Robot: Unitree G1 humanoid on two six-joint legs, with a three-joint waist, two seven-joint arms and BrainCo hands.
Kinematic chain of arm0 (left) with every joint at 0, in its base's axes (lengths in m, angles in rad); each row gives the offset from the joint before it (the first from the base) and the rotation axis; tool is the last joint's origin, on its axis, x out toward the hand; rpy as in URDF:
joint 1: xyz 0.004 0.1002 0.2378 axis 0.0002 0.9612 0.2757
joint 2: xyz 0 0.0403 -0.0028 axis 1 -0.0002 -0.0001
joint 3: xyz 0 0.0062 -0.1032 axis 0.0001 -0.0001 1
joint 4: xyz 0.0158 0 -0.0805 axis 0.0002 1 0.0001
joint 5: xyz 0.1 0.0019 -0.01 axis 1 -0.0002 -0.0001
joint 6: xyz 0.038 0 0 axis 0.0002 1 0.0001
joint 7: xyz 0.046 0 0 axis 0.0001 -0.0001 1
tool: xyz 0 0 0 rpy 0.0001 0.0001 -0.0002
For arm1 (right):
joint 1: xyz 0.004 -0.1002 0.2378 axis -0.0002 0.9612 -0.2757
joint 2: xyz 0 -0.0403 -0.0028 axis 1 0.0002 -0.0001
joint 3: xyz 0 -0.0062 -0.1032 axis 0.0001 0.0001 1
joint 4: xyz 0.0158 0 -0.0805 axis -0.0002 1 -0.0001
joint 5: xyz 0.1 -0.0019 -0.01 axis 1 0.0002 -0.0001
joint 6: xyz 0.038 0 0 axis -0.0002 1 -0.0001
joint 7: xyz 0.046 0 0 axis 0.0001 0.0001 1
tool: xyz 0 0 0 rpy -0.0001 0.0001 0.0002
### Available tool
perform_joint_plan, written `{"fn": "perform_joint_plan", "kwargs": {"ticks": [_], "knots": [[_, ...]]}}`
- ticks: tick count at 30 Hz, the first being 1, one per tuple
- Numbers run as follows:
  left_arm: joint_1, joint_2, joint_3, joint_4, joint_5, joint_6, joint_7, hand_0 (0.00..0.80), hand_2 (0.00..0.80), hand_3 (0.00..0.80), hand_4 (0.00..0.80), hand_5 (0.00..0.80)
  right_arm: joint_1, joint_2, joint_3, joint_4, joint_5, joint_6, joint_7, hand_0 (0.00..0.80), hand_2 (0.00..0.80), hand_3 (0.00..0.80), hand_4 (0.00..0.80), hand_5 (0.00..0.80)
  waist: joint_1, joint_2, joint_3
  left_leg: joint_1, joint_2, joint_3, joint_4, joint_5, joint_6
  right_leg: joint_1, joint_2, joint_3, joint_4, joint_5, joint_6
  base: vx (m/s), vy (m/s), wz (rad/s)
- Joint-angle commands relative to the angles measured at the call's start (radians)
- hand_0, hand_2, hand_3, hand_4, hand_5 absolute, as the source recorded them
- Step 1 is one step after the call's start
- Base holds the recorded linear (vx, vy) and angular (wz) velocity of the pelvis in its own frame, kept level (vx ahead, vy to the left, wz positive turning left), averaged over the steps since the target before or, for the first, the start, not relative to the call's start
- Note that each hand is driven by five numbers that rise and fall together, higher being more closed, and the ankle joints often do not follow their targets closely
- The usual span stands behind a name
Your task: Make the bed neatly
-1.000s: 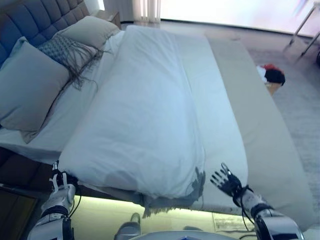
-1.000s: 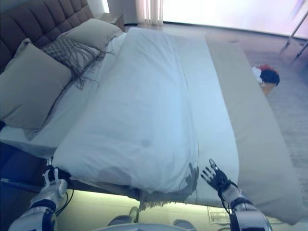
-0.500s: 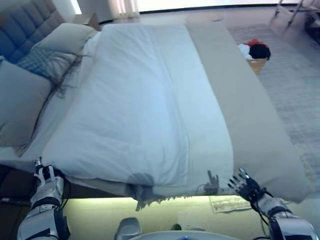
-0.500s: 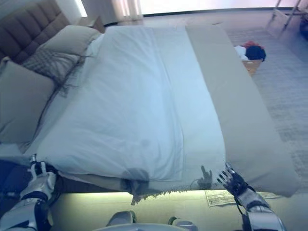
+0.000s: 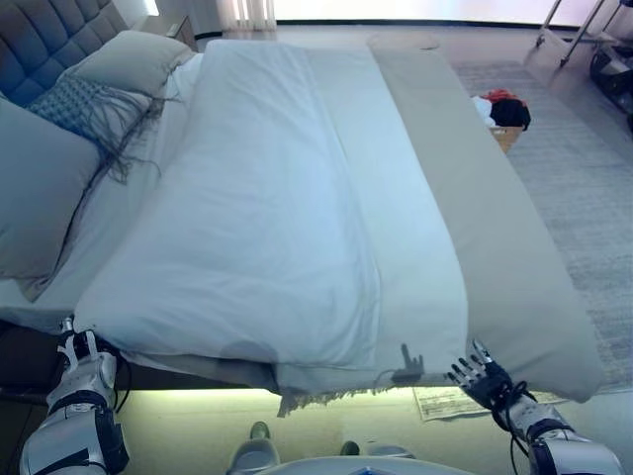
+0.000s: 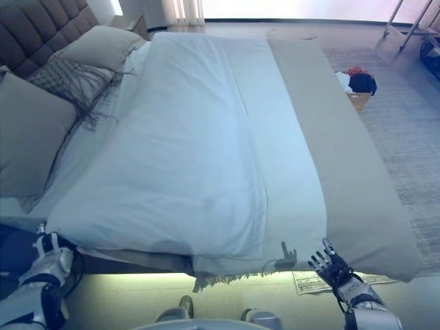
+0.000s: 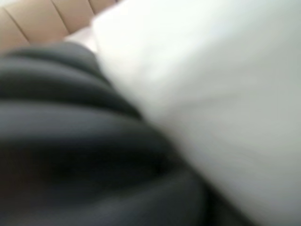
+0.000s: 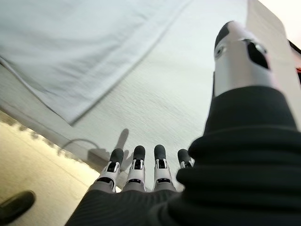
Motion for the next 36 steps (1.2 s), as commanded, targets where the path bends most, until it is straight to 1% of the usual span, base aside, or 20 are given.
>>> {"fn": "perform_joint_plan", "kwargs": {"ticks": [1, 5, 7, 10, 12, 13, 14, 15, 16, 17, 18, 19, 21, 23, 25, 28, 31, 32, 33, 36], "knots": [[0.113, 0.117, 0.083, -0.046, 0.007, -0.085, -0.136, 0.800, 0.800, 0.800, 0.800, 0.800, -0.003, -0.039, 0.041, 0.017, -0.005, -0.020, 0.032, 0.000, 0.000, 0.000, 0.000, 0.000, 0.111, 0.040, -0.090, 0.093, -0.052, 0.026, 0.060, -0.163, 0.022, -0.053, -0.183, 0.083, 0.005, 0.094, 0.129, -0.044, 0.111, 0.30], [0.109, 0.051, 0.037, -0.066, 0.068, -0.065, -0.151, 0.800, 0.800, 0.800, 0.800, 0.800, -0.002, -0.033, 0.042, 0.005, -0.024, -0.022, 0.040, 0.000, 0.000, 0.000, 0.000, 0.000, 0.111, 0.024, -0.069, 0.072, -0.067, 0.045, 0.124, -0.199, 0.038, -0.062, -0.208, 0.100, 0.001, 0.112, 0.145, -0.051, 0.129, 0.10], [0.111, 0.023, 0.025, -0.066, 0.096, -0.055, -0.159, 0.800, 0.800, 0.800, 0.800, 0.800, 0.000, -0.027, 0.034, 0.002, -0.032, -0.025, 0.033, 0.000, 0.000, 0.000, 0.000, 0.000, 0.111, 0.019, -0.059, 0.061, -0.074, 0.056, 0.142, -0.211, 0.046, -0.071, -0.225, 0.106, -0.005, 0.130, 0.160, -0.039, 0.127, 0.03], [0.116, -0.006, 0.010, -0.067, 0.137, -0.052, -0.154, 0.800, 0.800, 0.800, 0.800, 0.800, 0.013, -0.019, 0.022, -0.005, -0.041, -0.023, 0.029, 0.000, 0.000, 0.000, 0.000, 0.000, 0.107, 0.009, -0.047, 0.058, -0.091, 0.065, 0.144, -0.222, 0.062, -0.090, -0.250, 0.122, -0.021, 0.173, 0.179, -0.015, 0.114, 0.06], [0.119, -0.028, -0.005, -0.076, 0.167, -0.059, -0.143, 0.800, 0.800, 0.800, 0.800, 0.800, 0.023, -0.009, 0.018, -0.012, -0.045, -0.023, 0.030, 0.000, 0.000, 0.000, 0.000, 0.000, 0.103, 0.003, -0.037, 0.054, -0.101, 0.070, 0.142, -0.225, 0.071, -0.115, -0.258, 0.130, -0.008, 0.188, 0.179, -0.070, 0.105, 0.12], [0.118, -0.039, -0.016, -0.083, 0.170, -0.073, -0.138, 0.800, 0.800, 0.800, 0.800, 0.800, 0.024, -0.002, 0.021, -0.020, -0.046, -0.025, 0.030, 0.000, 0.000, 0.000, 0.000, 0.000, 0.099, 0.002, -0.024, 0.049, -0.101, 0.076, 0.151, -0.228, 0.077, -0.146, -0.256, 0.130, 0.041, 0.178, 0.175, -0.152, 0.129, 0.13], [0.115, -0.045, -0.023, -0.093, 0.161, -0.086, -0.125, 0.800, 0.800, 0.800, 0.800, 0.800, 0.022, 0.002, 0.025, -0.027, -0.049, -0.025, 0.032, 0.000, 0.000, 0.000, 0.000, 0.000, 0.097, 0.005, -0.010, 0.036, -0.098, 0.087, 0.169, -0.232, 0.085, -0.179, -0.240, 0.122, 0.129, 0.142, 0.165, -0.199, 0.148, 0.11], [0.107, -0.048, -0.030, -0.096, 0.157, -0.099, -0.109, 0.800, 0.800, 0.800, 0.800, 0.800, 0.014, 0.004, 0.037, -0.031, -0.046, -0.021, 0.029, 0.000, 0.000, 0.000, 0.000, 0.000, 0.096, 0.012, 0.006, 0.018, -0.088, 0.094, 0.196, -0.237, 0.091, -0.204, -0.212, 0.116, 0.214, 0.075, 0.149, -0.243, 0.130, 0.07], [0.096, -0.051, -0.036, -0.095, 0.155, -0.115, -0.100, 0.800, 0.800, 0.800, 0.800, 0.800, 0.005, 0.007, 0.050, -0.033, -0.038, -0.024, 0.030, 0.000, 0.000, 0.000, 0.000, 0.000, 0.095, 0.012, 0.024, -0.010, -0.084, 0.094, 0.227, -0.242, 0.095, -0.234, -0.191, 0.115, 0.280, 0.031, 0.135, -0.279, 0.091, 0.06], [0.080, -0.050, -0.041, -0.093, 0.146, -0.126, -0.090, 0.800, 0.800, 0.800, 0.800, 0.800, -0.009, 0.010, 0.062, -0.034, -0.031, -0.026, 0.029, 0.000, 0.000, 0.000, 0.000, 0.000, 0.097, 0.009, 0.041, -0.039, -0.082, 0.093, 0.253, -0.239, 0.098, -0.259, -0.180, 0.112, 0.308, 0.012, 0.119, -0.287, 0.033, 0.03], [0.063, -0.047, -0.051, -0.087, 0.126, -0.139, -0.079, 0.800, 0.800, 0.800, 0.800, 0.800, -0.022, 0.011, 0.079, -0.033, -0.023, -0.031, 0.026, 0.000, 0.000, 0.000, 0.000, 0.000, 0.101, 0.001, 0.057, -0.074, -0.085, 0.091, 0.298, -0.253, 0.098, -0.271, -0.187, 0.110, 0.313, 0.000, 0.111, -0.297, -0.009, 0.02], [0.044, -0.046, -0.063, -0.076, 0.113, -0.153, -0.078, 0.800, 0.800, 0.800, 0.800, 0.800, -0.040, 0.012, 0.092, -0.029, -0.011, -0.038, 0.024, 0.000, 0.000, 0.000, 0.000, 0.000, 0.102, -0.006, 0.073, -0.112, -0.084, 0.081, 0.339, -0.258, 0.096, -0.288, -0.181, 0.119, 0.317, -0.001, 0.102, -0.315, -0.034, 0.06], [0.005, -0.042, -0.086, -0.073, 0.081, -0.185, -0.067, 0.800, 0.800, 0.800, 0.800, 0.800, -0.082, 0.012, 0.110, -0.033, 0.012, -0.055, 0.024, 0.000, 0.000, 0.000, 0.000, 0.000, 0.104, -0.012, 0.119, -0.175, -0.068, 0.073, 0.405, -0.270, 0.092, -0.355, -0.183, 0.123, 0.392, -0.014, 0.098, -0.350, -0.042, 0.17], [-0.022, -0.027, -0.085, -0.065, 0.065, -0.198, -0.041, 0.800, 0.800, 0.800, 0.800, 0.800, -0.117, 0.002, 0.124, -0.046, 0.026, -0.057, 0.015, 0.000, 0.000, 0.000, 0.000, 0.000, 0.106, -0.019, 0.155, -0.227, -0.051, 0.071, 0.471, -0.282, 0.090, -0.409, -0.195, 0.124, 0.456, -0.027, 0.088, -0.253, -0.012, 0.36], [-0.039, -0.015, -0.082, -0.046, 0.033, -0.203, -0.034, 0.800, 0.800, 0.800, 0.800, 0.800, -0.136, -0.006, 0.132, -0.050, 0.021, -0.056, 0.021, 0.000, 0.000, 0.000, 0.000, 0.000, 0.103, -0.023, 0.178, -0.269, -0.043, 0.062, 0.525, -0.297, 0.090, -0.447, -0.198, 0.133, 0.507, -0.045, 0.076, -0.143, 0.038, 0.03], [-0.054, -0.031, -0.097, -0.050, 0.011, -0.227, -0.025, 0.800, 0.800, 0.800, 0.800, 0.800, -0.166, -0.019, 0.153, -0.059, 0.023, -0.054, 0.025, 0.000, 0.000, 0.000, 0.000, 0.000, 0.101, -0.027, 0.206, -0.324, -0.035, 0.058, 0.590, -0.317, 0.092, -0.505, -0.205, 0.144, 0.583, -0.071, 0.061, -0.128, 0.052, -0.19], [-0.063, -0.057, -0.115, -0.099, -0.009, -0.260, 0.004, 0.800, 0.800, 0.800, 0.800, 0.800, -0.185, -0.029, 0.161, -0.074, 0.037, -0.049, 0.024, 0.000, 0.000, 0.000, 0.000, 0.000, 0.105, -0.032, 0.224, -0.378, -0.029, 0.057, 0.648, -0.332, 0.091, -0.562, -0.208, 0.144, 0.660, -0.095, 0.048, -0.127, 0.008, 0.13], [-0.064, -0.064, -0.120, -0.111, -0.006, -0.263, 0.010, 0.662, 0.662, 0.662, 0.662, 0.662, -0.190, -0.031, 0.162, -0.078, 0.039, -0.047, 0.023, 0.000, 0.000, 0.000, 0.000, 0.000, 0.106, -0.033, 0.228, -0.392, -0.026, 0.057, 0.665, -0.338, 0.091, -0.577, -0.210, 0.143, 0.679, -0.102, 0.045, -0.115, -0.015, 0.12], [-0.065, -0.068, -0.127, -0.114, -0.005, -0.263, 0.012, 0.000, 0.000, 0.000, 0.000, 0.000, -0.193, -0.035, 0.163, -0.084, 0.038, -0.044, 0.027, 0.000, 0.000, 0.000, 0.000, 0.000, 0.106, -0.034, 0.232, -0.406, -0.022, 0.057, 0.682, -0.343, 0.092, -0.591, -0.211, 0.143, 0.700, -0.109, 0.042, -0.103, -0.013, 0.10], [-0.074, -0.073, -0.138, -0.100, -0.011, -0.254, 0.009, 0.000, 0.000, 0.000, 0.000, 0.000, -0.211, -0.046, 0.169, -0.095, 0.037, -0.034, 0.036, 0.000, 0.000, 0.000, 0.000, 0.000, 0.102, -0.034, 0.242, -0.440, -0.010, 0.057, 0.735, -0.362, 0.090, -0.628, -0.218, 0.143, 0.760, -0.133, 0.036, -0.086, -0.008, 0.06]]}}
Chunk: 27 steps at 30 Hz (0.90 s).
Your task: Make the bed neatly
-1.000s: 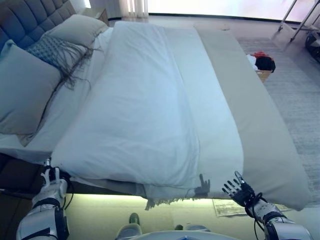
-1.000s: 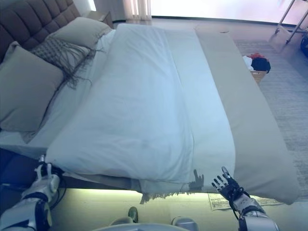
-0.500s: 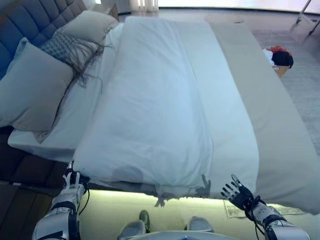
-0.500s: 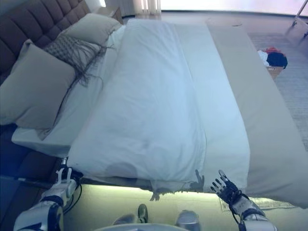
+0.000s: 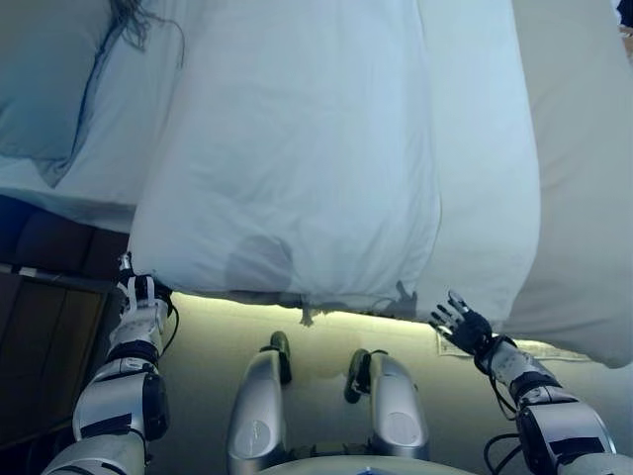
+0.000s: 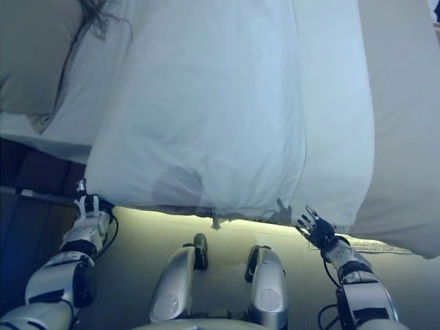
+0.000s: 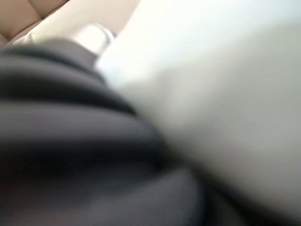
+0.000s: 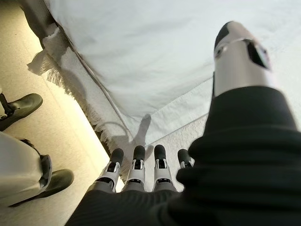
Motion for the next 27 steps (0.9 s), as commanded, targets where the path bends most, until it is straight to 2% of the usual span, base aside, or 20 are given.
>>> {"fn": "perform_joint_plan", "kwargs": {"ticks": [1, 3, 4, 5, 6, 11, 12, 13, 20, 27], "knots": [[0.113, 0.070, 0.013, -0.008, -0.049, -0.084, 0.007, 0.000, 0.000, 0.000, 0.000, 0.000, -0.016, -0.024, 0.010, -0.007, 0.036, 0.004, 0.024, 0.000, 0.000, 0.000, 0.000, 0.000, 0.068, -0.040, -0.022, 0.042, 0.019, 0.032, 0.124, -0.138, 0.022, -0.071, -0.024, 0.084, -0.005, 0.120, 0.030, -0.055, -0.003, 0.06], [0.121, 0.064, 0.011, -0.011, -0.056, -0.084, 0.014, 0.000, 0.000, 0.000, 0.000, 0.000, -0.019, -0.032, 0.011, -0.020, 0.030, 0.011, 0.034, 0.000, 0.000, 0.000, 0.000, 0.000, 0.065, -0.036, -0.023, 0.038, 0.021, 0.022, 0.159, -0.172, 0.014, -0.077, -0.022, 0.097, 0.031, 0.086, 0.035, 0.008, 0.002, 0.06], [0.125, 0.061, 0.010, -0.011, -0.055, -0.079, 0.013, 0.000, 0.000, 0.000, 0.000, 0.000, -0.021, -0.035, 0.012, -0.025, 0.029, 0.014, 0.035, 0.000, 0.000, 0.000, 0.000, 0.000, 0.064, -0.035, -0.019, 0.026, 0.025, 0.033, 0.168, -0.159, 0.019, -0.087, -0.027, 0.088, 0.036, 0.098, 0.025, 0.060, 0.002, 0.06], [0.129, 0.060, 0.011, -0.007, -0.055, -0.073, 0.019, 0.000, 0.000, 0.000, 0.000, 0.000, -0.021, -0.039, 0.013, -0.029, 0.027, 0.016, 0.039, 0.000, 0.000, 0.000, 0.000, 0.000, 0.062, -0.032, -0.023, 0.029, 0.022, 0.023, 0.184, -0.185, 0.012, -0.085, -0.023, 0.100, 0.054, 0.073, 0.033, -0.082, 0.000, 0.10], [0.133, 0.062, 0.012, 0.004, -0.060, -0.069, 0.022, 0.000, 0.000, 0.000, 0.000, 0.000, -0.019, -0.043, 0.014, -0.034, 0.024, 0.018, 0.046, 0.000, 0.000, 0.000, 0.000, 0.000, 0.058, -0.031, -0.020, 0.018, 0.029, 0.033, 0.196, -0.173, 0.017, -0.095, -0.027, 0.093, 0.063, 0.082, 0.022, -0.003, 0.002, 0.13], [0.167, 0.053, 0.031, 0.037, -0.062, -0.057, 0.019, 0.000, 0.000, 0.000, 0.000, 0.000, -0.012, -0.056, 0.004, -0.040, 0.011, 0.034, 0.052, 0.000, 0.000, 0.000, 0.000, 0.000, 0.050, -0.027, -0.030, 0.013, 0.033, 0.021, 0.254, -0.217, 0.009, -0.104, -0.021, 0.112, 0.118, 0.037, 0.022, 0.004, -0.002, 0.05], [0.178, 0.049, 0.036, 0.040, -0.061, -0.052, 0.014, 0.000, 0.000, 0.000, 0.000, 0.000, -0.010, -0.058, 0.002, -0.037, 0.010, 0.035, 0.054, 0.000, 0.000, 0.000, 0.000, 0.000, 0.050, -0.027, -0.030, 0.008, 0.037, 0.029, 0.256, -0.204, 0.013, -0.108, -0.025, 0.104, 0.118, 0.047, 0.014, 0.075, -0.007, -0.04], [0.189, 0.043, 0.040, 0.044, -0.053, -0.046, 0.008, 0.000, 0.000, 0.000, 0.000, 0.000, -0.007, -0.057, -0.002, -0.033, 0.010, 0.036, 0.054, 0.000, 0.000, 0.000, 0.000, 0.000, 0.051, -0.026, -0.034, 0.015, 0.035, 0.019, 0.268, -0.226, 0.008, -0.102, -0.023, 0.113, 0.131, 0.028, 0.020, -0.027, -0.020, -0.06], [0.297, 0.017, 0.088, 0.036, -0.004, -0.002, -0.014, 0.000, 0.000, 0.000, 0.000, 0.000, 0.065, -0.040, -0.041, -0.050, 0.007, 0.029, 0.069, 0.000, 0.000, 0.000, 0.000, 0.000, 0.060, -0.021, -0.056, 0.067, 0.035, 0.021, 0.235, -0.206, 0.007, -0.051, -0.026, 0.099, 0.105, 0.041, 0.020, 0.044, -0.043, -0.01], [0.372, 0.002, 0.119, 0.038, 0.049, 0.030, -0.029, 0.000, 0.000, 0.000, 0.000, 0.000, 0.145, -0.012, -0.085, -0.060, 0.003, 0.026, 0.078, 0.000, 0.000, 0.000, 0.000, 0.000, 0.067, -0.019, -0.111, 0.179, 0.018, 0.022, 0.070, -0.138, -0.002, 0.065, -0.016, 0.079, -0.042, 0.088, 0.040, 0.089, -0.055, 0.06]]}}
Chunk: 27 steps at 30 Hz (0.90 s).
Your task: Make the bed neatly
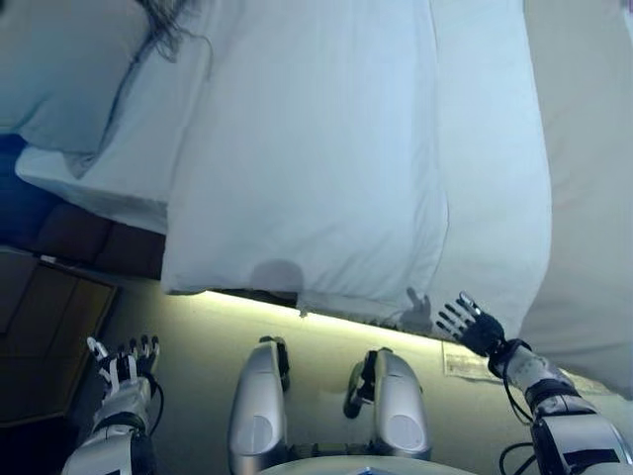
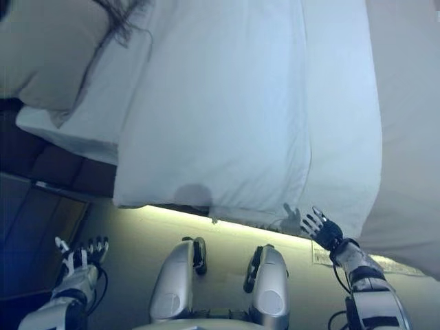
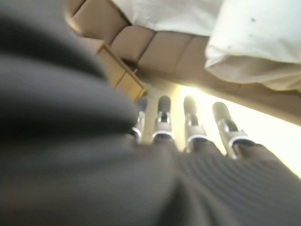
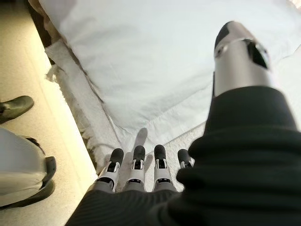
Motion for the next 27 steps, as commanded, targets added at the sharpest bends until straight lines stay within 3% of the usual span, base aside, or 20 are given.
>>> {"fn": "perform_joint_plan", "kwargs": {"ticks": [1, 7, 15, 27], "knots": [[0.039, 0.014, 0.031, -0.005, 0.048, 0.007, -0.033, 0.000, 0.000, 0.000, 0.000, 0.000, -0.009, 0.025, -0.056, 0.012, 0.009, -0.017, 0.025, 0.000, 0.000, 0.000, 0.000, 0.000, 0.020, -0.011, -0.051, 0.150, -0.010, 0.016, -0.048, -0.068, 0.019, 0.041, 0.006, 0.080, -0.175, 0.204, 0.076, 0.082, -0.057, 0.09], [0.082, -0.004, 0.044, 0.008, 0.103, 0.030, -0.047, 0.000, 0.000, 0.000, 0.000, 0.000, 0.042, 0.045, -0.107, 0.035, 0.021, -0.015, 0.022, 0.000, 0.000, 0.000, 0.000, 0.000, 0.026, -0.011, -0.123, 0.250, -0.025, 0.006, -0.213, 0.002, 0.006, 0.166, 0.032, 0.061, -0.382, 0.266, 0.089, 0.116, -0.054, 0.05], [0.125, -0.028, 0.037, 0.012, 0.167, 0.024, -0.067, 0.000, 0.000, 0.000, 0.000, 0.000, 0.103, 0.055, -0.178, 0.069, 0.007, -0.017, 0.041, 0.000, 0.000, 0.000, 0.000, 0.000, 0.020, -0.012, -0.242, 0.402, -0.057, 0.034, -0.498, 0.111, -0.009, 0.343, 0.074, 0.033, -0.690, 0.372, 0.115, 0.159, -0.020, 0.01], [0.134, -0.066, -0.017, -0.029, 0.219, -0.003, -0.131, 0.000, 0.000, 0.000, 0.000, 0.000, 0.199, 0.131, -0.204, 0.109, -0.034, -0.043, 0.100, 0.000, 0.000, 0.000, 0.000, 0.000, 0.004, -0.012, -0.340, 0.516, -0.060, 0.056, -0.754, 0.193, -0.008, 0.427, 0.107, 0.032, -0.889, 0.472, 0.141, 0.085, -0.011, -0.06]]}}
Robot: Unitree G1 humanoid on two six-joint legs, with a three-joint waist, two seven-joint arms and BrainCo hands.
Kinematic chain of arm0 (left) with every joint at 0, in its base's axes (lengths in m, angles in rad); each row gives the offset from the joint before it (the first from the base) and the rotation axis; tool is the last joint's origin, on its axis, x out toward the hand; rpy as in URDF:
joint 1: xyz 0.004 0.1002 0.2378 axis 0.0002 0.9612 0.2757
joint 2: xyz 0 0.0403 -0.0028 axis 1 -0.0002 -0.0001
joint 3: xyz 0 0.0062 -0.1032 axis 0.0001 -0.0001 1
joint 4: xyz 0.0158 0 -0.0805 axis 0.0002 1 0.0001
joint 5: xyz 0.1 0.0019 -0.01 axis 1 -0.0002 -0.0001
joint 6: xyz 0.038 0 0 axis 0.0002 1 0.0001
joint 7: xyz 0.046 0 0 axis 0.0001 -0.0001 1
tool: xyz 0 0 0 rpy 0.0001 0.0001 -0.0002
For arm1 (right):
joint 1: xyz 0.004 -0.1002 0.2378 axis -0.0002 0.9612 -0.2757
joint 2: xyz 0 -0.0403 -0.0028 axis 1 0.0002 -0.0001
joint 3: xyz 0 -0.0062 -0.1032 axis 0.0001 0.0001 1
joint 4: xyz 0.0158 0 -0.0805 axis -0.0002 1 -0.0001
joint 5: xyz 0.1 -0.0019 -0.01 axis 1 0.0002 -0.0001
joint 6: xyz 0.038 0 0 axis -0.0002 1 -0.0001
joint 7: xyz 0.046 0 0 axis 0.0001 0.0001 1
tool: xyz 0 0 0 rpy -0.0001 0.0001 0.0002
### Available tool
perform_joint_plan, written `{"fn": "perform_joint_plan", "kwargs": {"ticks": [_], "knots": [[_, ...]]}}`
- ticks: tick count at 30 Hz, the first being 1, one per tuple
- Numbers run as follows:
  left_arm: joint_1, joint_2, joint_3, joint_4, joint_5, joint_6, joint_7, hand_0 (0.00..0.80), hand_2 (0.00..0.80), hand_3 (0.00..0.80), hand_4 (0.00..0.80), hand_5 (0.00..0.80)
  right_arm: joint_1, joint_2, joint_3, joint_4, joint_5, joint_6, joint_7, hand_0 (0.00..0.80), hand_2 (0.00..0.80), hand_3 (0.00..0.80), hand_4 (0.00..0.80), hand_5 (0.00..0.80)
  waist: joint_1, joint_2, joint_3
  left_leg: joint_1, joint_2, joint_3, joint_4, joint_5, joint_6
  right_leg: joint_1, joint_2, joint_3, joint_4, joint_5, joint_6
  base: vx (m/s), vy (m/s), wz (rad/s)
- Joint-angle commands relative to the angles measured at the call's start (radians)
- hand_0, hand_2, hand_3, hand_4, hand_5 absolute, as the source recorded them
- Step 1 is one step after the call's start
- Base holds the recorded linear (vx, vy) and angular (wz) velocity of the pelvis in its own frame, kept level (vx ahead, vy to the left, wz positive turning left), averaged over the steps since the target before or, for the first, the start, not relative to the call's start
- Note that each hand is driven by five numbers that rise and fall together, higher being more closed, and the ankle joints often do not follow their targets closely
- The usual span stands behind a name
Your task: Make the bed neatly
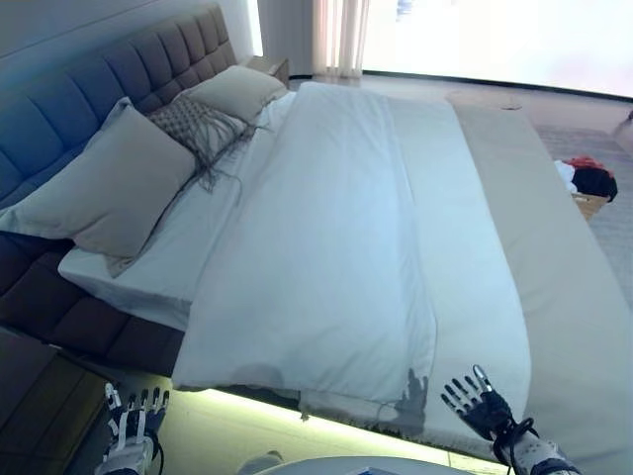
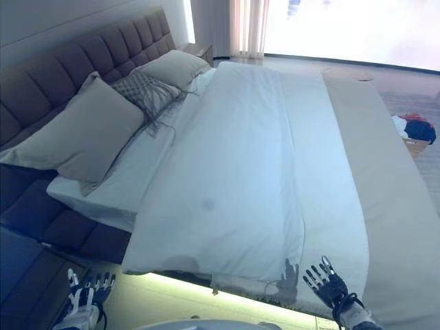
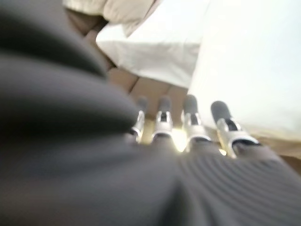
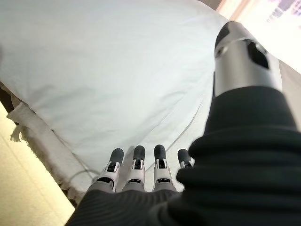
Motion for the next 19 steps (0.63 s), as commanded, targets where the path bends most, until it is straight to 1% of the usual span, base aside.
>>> {"fn": "perform_joint_plan", "kwargs": {"ticks": [1, 3, 5, 6, 7, 10, 12, 14, 15, 16, 18, 19], "knots": [[-0.033, -0.018, -0.006, -0.021, 0.103, -0.027, -0.045, 0.000, 0.000, 0.000, 0.000, 0.000, -0.046, 0.028, -0.029, 0.058, -0.029, -0.032, 0.027, 0.000, 0.000, 0.000, 0.000, 0.000, 0.004, -0.003, 0.011, 0.050, -0.011, 0.005, -0.051, -0.026, -0.009, -0.001, -0.034, 0.023, -0.140, 0.182, 0.066, 0.063, -0.011, -0.06], [-0.035, -0.021, -0.041, -0.015, 0.223, -0.042, -0.060, 0.000, 0.000, 0.000, 0.000, 0.000, -0.033, 0.043, -0.016, 0.070, -0.044, -0.048, 0.016, 0.000, 0.000, 0.000, 0.000, 0.000, 0.001, -0.003, 0.006, 0.051, -0.011, 0.005, -0.061, -0.025, -0.010, 0.005, -0.028, 0.021, -0.162, 0.194, 0.069, 0.045, -0.016, -0.04], [-0.040, -0.024, -0.091, 0.002, 0.294, -0.055, -0.052, 0.000, 0.000, 0.000, 0.000, 0.000, -0.022, 0.060, 0.009, 0.083, -0.051, -0.077, 0.002, 0.000, 0.000, 0.000, 0.000, 0.000, -0.002, -0.002, 0.001, 0.051, -0.012, 0.006, -0.061, -0.027, -0.009, 0.005, -0.026, 0.021, -0.175, 0.201, 0.069, 0.019, -0.008, -0.12], [-0.041, -0.026, -0.109, 0.009, 0.345, -0.055, -0.054, 0.000, 0.000, 0.000, 0.000, 0.000, -0.019, 0.068, 0.020, 0.087, -0.051, -0.076, -0.004, 0.000, 0.000, 0.000, 0.000, 0.000, -0.003, -0.001, 0.000, 0.050, -0.012, 0.009, -0.061, -0.028, -0.009, 0.002, -0.026, 0.023, -0.177, 0.203, 0.069, 0.011, 0.013, -0.17], [-0.038, -0.029, -0.166, 0.032, 0.475, -0.068, -0.061, 0.000, 0.000, 0.000, 0.000, 0.000, -0.010, 0.085, 0.039, 0.099, -0.082, -0.063, -0.004, 0.000, 0.000, 0.000, 0.000, 0.000, -0.011, 0.002, 0.001, 0.053, -0.011, 0.020, -0.061, -0.028, -0.008, -0.001, -0.027, 0.026, -0.183, 0.208, 0.071, 0.008, 0.021, -0.14], [-0.041, -0.063, -0.288, 0.072, 0.644, -0.091, -0.076, 0.000, 0.000, 0.000, 0.000, 0.000, -0.003, 0.105, 0.092, 0.132, -0.129, -0.103, -0.034, 0.000, 0.000, 0.000, 0.000, 0.000, -0.021, 0.009, 0.000, 0.054, -0.011, 0.036, -0.061, -0.030, -0.003, -0.008, -0.024, 0.034, -0.185, 0.210, 0.071, 0.001, 0.017, -0.18], [-0.037, -0.088, -0.347, 0.083, 0.794, -0.092, -0.055, 0.000, 0.000, 0.000, 0.000, 0.000, 0.004, 0.118, 0.115, 0.158, -0.159, -0.145, -0.066, 0.000, 0.000, 0.000, 0.000, 0.000, -0.025, 0.011, 0.000, 0.058, -0.012, 0.044, -0.061, -0.033, 0.002, -0.007, -0.022, 0.036, -0.184, 0.209, 0.071, 0.008, -0.009, -0.13], [-0.034, -0.115, -0.406, 0.116, 0.885, -0.098, -0.020, 0.000, 0.000, 0.000, 0.000, 0.000, 0.005, 0.133, 0.134, 0.184, -0.182, -0.172, -0.106, 0.000, 0.000, 0.000, 0.000, 0.000, -0.032, 0.012, 0.005, 0.063, -0.012, 0.048, -0.061, -0.037, 0.006, -0.007, -0.020, 0.040, -0.181, 0.209, 0.070, 0.003, -0.026, -0.12], [-0.029, -0.133, -0.436, 0.133, 0.903, -0.102, 0.015, 0.000, 0.000, 0.000, 0.000, 0.000, 0.006, 0.146, 0.138, 0.199, -0.197, -0.179, -0.133, 0.000, 0.000, 0.000, 0.000, 0.000, -0.035, 0.012, 0.006, 0.067, -0.013, 0.050, -0.061, -0.039, 0.010, -0.006, -0.018, 0.043, -0.181, 0.209, 0.069, 0.008, -0.036, -0.10], [-0.025, -0.149, -0.440, 0.145, 0.884, -0.081, 0.039, 0.000, 0.000, 0.000, 0.000, 0.000, 0.008, 0.154, 0.143, 0.214, -0.214, -0.178, -0.152, 0.000, 0.000, 0.000, 0.000, 0.000, -0.038, 0.012, 0.007, 0.071, -0.014, 0.053, -0.061, -0.042, 0.012, -0.004, -0.017, 0.046, -0.182, 0.209, 0.069, 0.016, -0.033, -0.15], [-0.019, -0.182, -0.418, 0.163, 0.829, -0.021, 0.047, 0.000, 0.000, 0.000, 0.000, 0.000, 0.010, 0.174, 0.146, 0.239, -0.269, -0.179, -0.175, 0.000, 0.000, 0.000, 0.000, 0.000, -0.040, 0.009, 0.008, 0.080, -0.016, 0.053, -0.061, -0.047, 0.016, 0.003, -0.014, 0.050, -0.184, 0.209, 0.067, 0.033, -0.034, -0.16], [-0.018, -0.200, -0.418, 0.172, 0.846, -0.015, 0.042, 0.000, 0.000, 0.000, 0.000, 0.000, 0.010, 0.189, 0.156, 0.247, -0.282, -0.187, -0.182, 0.000, 0.000, 0.000, 0.000, 0.000, -0.039, 0.006, 0.008, 0.083, -0.017, 0.054, -0.061, -0.049, 0.017, 0.008, -0.014, 0.050, -0.185, 0.208, 0.066, 0.030, -0.030, -0.04]]}}
